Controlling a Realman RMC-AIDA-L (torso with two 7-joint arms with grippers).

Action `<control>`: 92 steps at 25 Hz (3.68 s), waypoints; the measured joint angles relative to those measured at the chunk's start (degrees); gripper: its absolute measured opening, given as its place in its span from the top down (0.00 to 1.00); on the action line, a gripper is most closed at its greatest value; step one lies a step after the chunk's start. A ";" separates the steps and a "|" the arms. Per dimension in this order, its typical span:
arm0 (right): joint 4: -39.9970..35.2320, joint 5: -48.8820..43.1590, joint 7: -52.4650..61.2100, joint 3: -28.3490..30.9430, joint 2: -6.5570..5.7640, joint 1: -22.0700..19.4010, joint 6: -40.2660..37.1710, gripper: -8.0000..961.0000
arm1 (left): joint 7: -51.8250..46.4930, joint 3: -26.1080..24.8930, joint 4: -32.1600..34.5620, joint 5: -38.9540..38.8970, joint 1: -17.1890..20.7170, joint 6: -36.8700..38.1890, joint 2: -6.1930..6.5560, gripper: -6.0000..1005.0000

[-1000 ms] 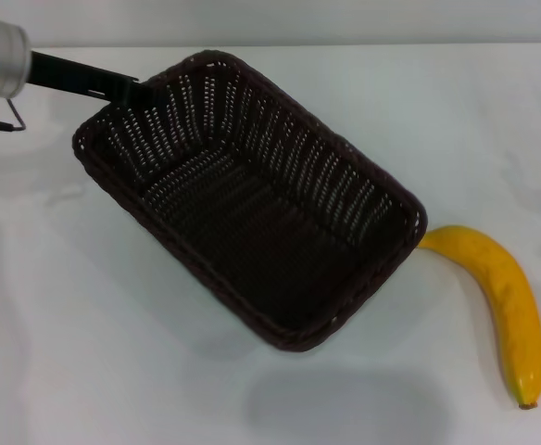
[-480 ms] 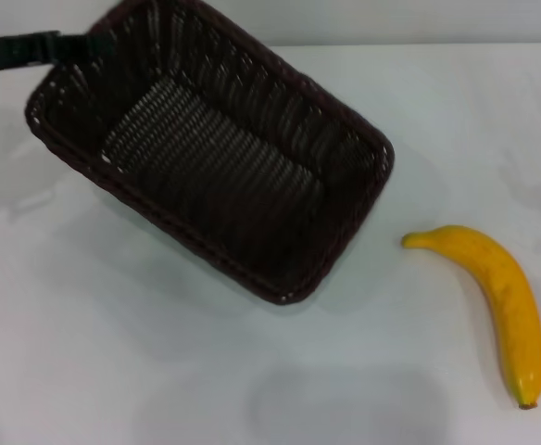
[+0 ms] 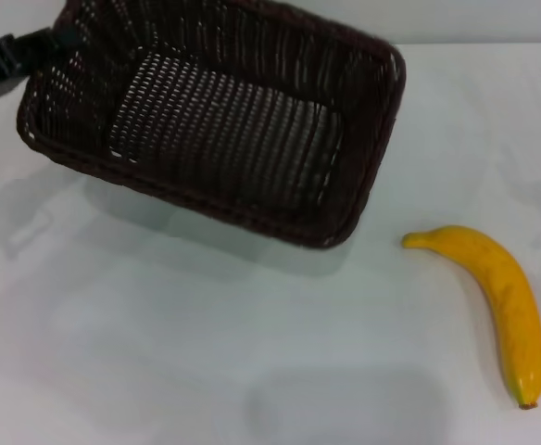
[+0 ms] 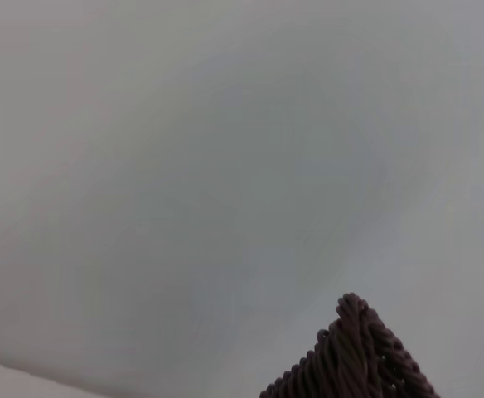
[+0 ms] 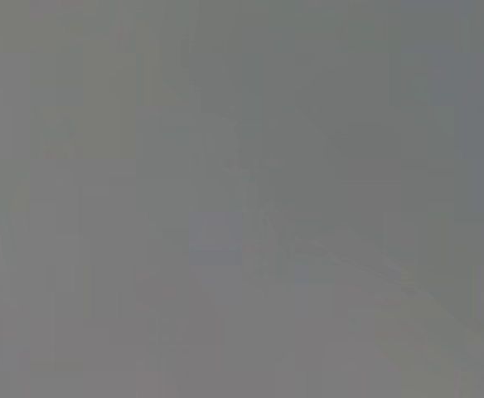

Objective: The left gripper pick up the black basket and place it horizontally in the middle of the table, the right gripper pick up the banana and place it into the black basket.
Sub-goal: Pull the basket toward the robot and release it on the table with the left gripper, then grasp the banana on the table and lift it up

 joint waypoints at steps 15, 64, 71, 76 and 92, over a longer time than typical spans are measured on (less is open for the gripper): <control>-1.80 0.30 -0.51 0.15 -0.15 0.43 -3.17 0.18 | 4.29 0.00 -3.95 -9.27 6.69 8.31 -9.31 0.80; -8.55 -0.46 40.70 -3.73 -4.04 -0.71 -11.18 0.18 | 31.69 0.87 -5.54 -24.70 14.69 3.71 -10.67 0.13; -17.71 -10.54 58.42 -16.08 -9.13 -4.54 -9.09 0.19 | 53.40 0.87 -12.70 -36.23 13.52 4.59 -10.81 0.13; -33.48 -25.57 67.69 -17.73 -10.69 -7.13 -5.83 0.19 | 57.28 0.86 -13.25 -37.15 12.26 10.00 -10.76 0.13; -91.53 -84.73 107.39 -28.03 -0.82 -7.36 -0.95 0.20 | 70.71 0.86 -16.20 -47.35 10.59 16.69 -11.06 0.13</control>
